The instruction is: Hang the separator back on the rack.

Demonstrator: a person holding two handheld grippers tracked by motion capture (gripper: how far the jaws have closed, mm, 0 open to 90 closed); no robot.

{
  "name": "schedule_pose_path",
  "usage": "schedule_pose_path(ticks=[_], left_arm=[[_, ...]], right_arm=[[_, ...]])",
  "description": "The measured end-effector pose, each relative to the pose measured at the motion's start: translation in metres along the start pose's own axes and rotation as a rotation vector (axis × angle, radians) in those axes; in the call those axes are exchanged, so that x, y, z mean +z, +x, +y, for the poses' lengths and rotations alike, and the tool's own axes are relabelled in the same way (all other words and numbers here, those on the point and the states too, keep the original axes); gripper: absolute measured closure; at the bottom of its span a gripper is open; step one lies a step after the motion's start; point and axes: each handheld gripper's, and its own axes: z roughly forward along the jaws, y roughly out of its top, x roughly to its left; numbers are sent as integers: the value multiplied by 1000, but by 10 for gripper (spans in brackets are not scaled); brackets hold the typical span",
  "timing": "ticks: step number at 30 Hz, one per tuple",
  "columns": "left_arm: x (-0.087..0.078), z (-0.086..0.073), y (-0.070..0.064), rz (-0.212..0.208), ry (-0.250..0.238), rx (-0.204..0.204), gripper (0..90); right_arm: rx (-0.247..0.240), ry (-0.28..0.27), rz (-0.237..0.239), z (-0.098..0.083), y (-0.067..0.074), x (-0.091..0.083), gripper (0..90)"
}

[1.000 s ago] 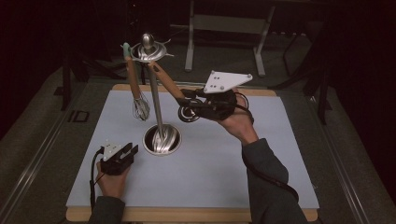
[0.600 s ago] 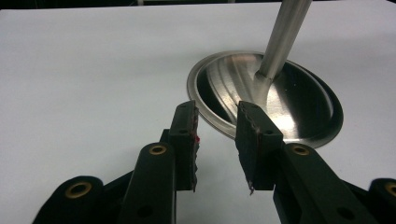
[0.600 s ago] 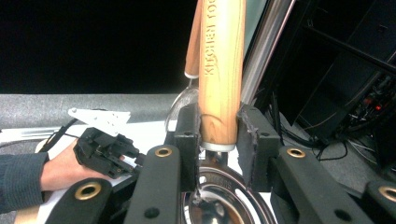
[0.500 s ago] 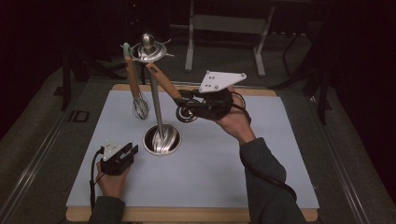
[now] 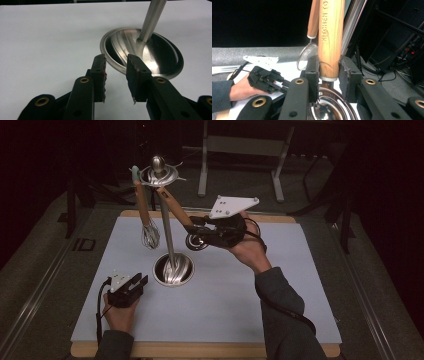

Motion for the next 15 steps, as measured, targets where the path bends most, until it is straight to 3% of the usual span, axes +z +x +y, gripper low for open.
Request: schedule_pose_path(ticks=[15], left_arm=[[0, 0, 0, 0, 0, 0, 693]], right_arm=[[7, 50, -27, 1, 3, 11, 706]])
